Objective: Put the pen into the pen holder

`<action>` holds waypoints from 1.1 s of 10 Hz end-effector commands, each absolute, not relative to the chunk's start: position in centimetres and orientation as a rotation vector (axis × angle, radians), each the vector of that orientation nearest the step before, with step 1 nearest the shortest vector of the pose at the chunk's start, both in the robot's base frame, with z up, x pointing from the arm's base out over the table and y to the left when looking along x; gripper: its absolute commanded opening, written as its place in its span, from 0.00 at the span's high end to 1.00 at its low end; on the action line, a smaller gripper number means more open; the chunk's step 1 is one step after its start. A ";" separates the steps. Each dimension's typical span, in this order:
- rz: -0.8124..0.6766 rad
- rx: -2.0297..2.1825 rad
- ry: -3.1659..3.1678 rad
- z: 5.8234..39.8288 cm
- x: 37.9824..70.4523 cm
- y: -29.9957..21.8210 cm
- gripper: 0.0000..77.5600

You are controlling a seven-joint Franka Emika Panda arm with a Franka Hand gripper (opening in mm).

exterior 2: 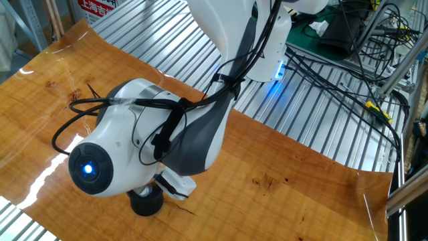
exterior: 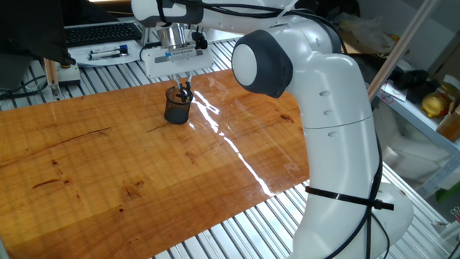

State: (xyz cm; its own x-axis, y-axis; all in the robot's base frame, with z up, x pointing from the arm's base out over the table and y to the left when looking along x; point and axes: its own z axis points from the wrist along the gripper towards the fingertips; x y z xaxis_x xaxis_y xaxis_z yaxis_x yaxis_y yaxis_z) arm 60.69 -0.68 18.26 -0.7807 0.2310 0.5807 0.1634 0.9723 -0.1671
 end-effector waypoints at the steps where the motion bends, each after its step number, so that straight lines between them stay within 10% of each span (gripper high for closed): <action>1: 0.142 -0.277 -2.486 18.3 60.8 -0.7 0.99; 10: 0.140 -0.280 -2.489 18.2 60.8 -0.5 0.99; 11: 0.141 -0.281 -2.489 18.2 60.8 -0.5 0.00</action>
